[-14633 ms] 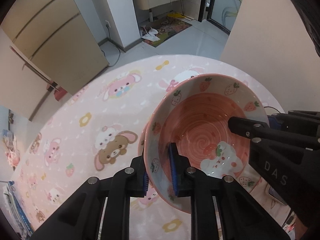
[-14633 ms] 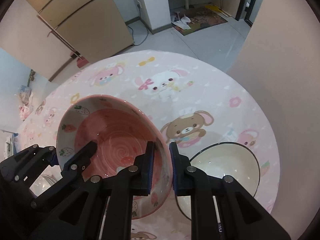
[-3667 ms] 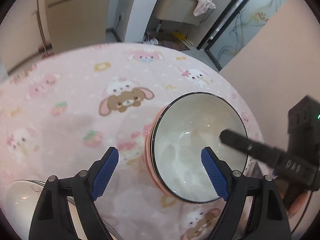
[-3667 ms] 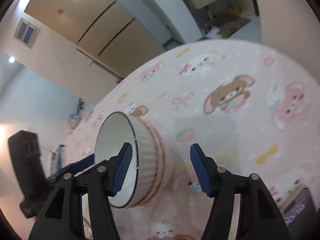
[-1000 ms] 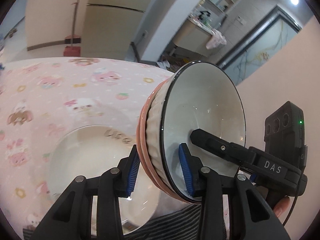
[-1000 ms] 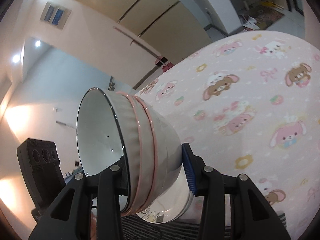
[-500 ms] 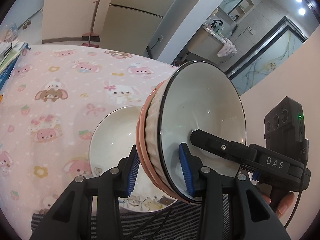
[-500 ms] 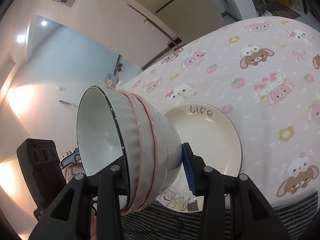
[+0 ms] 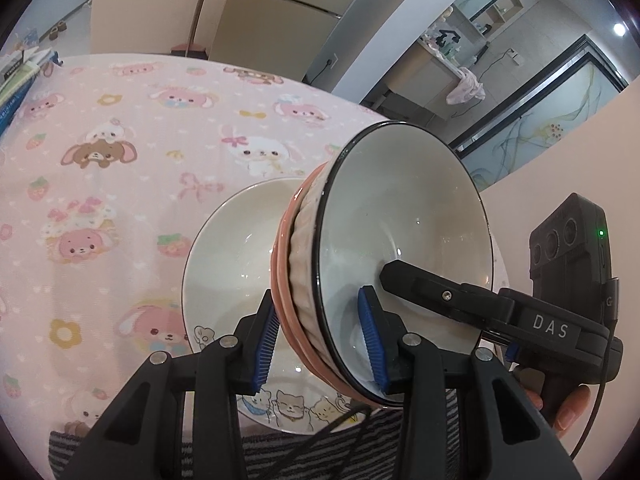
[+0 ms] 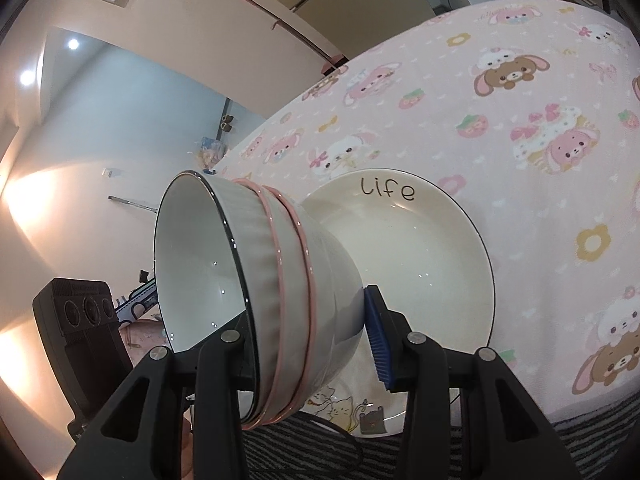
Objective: Organize plates and bowls
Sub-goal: 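Carry the stacked bowls with the left tool over the plate stack, then lower the bowls onto the plates and open the left tool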
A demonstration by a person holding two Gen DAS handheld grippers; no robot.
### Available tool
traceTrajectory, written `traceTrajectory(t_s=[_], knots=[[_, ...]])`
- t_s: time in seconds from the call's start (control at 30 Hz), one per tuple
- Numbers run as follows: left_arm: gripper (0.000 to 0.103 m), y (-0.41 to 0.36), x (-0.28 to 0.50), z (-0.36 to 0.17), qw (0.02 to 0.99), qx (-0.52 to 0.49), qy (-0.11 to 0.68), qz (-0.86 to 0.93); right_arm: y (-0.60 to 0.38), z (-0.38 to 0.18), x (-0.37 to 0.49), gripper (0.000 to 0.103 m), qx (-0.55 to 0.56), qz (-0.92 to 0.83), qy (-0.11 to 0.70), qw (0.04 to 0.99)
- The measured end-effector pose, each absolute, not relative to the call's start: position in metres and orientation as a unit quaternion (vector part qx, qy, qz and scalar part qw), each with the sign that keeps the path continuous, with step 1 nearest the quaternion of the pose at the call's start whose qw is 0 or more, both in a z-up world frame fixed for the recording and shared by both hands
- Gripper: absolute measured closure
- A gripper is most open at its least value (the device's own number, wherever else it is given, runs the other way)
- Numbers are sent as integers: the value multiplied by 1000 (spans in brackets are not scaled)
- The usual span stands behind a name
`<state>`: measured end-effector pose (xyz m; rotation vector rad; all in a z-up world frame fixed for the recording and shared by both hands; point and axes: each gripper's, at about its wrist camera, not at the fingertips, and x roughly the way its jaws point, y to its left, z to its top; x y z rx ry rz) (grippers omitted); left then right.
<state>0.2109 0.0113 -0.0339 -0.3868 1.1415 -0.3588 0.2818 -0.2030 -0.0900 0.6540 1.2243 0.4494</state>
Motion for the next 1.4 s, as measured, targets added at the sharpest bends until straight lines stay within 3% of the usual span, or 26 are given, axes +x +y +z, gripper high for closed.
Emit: traceTrajectory(t_s=[0.93,1.4], knots=[[61,-4,222,-57,813,-124,548,-149,-192,-120,292,57,258,201,589,739],[62,13,186,6,886,-97,433,-133,-206,-74,273,57,183,177,522,814]])
